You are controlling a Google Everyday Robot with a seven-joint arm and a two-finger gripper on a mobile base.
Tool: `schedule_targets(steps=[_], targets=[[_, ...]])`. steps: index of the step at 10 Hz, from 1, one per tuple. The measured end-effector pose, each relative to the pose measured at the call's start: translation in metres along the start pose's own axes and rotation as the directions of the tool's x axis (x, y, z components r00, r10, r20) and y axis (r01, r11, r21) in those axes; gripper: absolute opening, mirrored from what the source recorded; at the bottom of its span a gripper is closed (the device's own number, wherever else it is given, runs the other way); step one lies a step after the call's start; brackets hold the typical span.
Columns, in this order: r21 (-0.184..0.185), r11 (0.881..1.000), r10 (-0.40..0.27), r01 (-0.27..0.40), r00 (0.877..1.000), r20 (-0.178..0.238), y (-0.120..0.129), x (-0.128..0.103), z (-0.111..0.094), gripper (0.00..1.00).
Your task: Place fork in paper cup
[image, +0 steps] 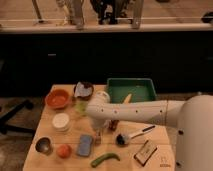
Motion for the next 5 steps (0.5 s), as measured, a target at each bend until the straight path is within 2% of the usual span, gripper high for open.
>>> schedule_targets(steps=[5], targets=[[0.015, 0.999, -0.04, 0.04, 0.999, -0.022, -0.013, 0.004, -0.014, 0.0]])
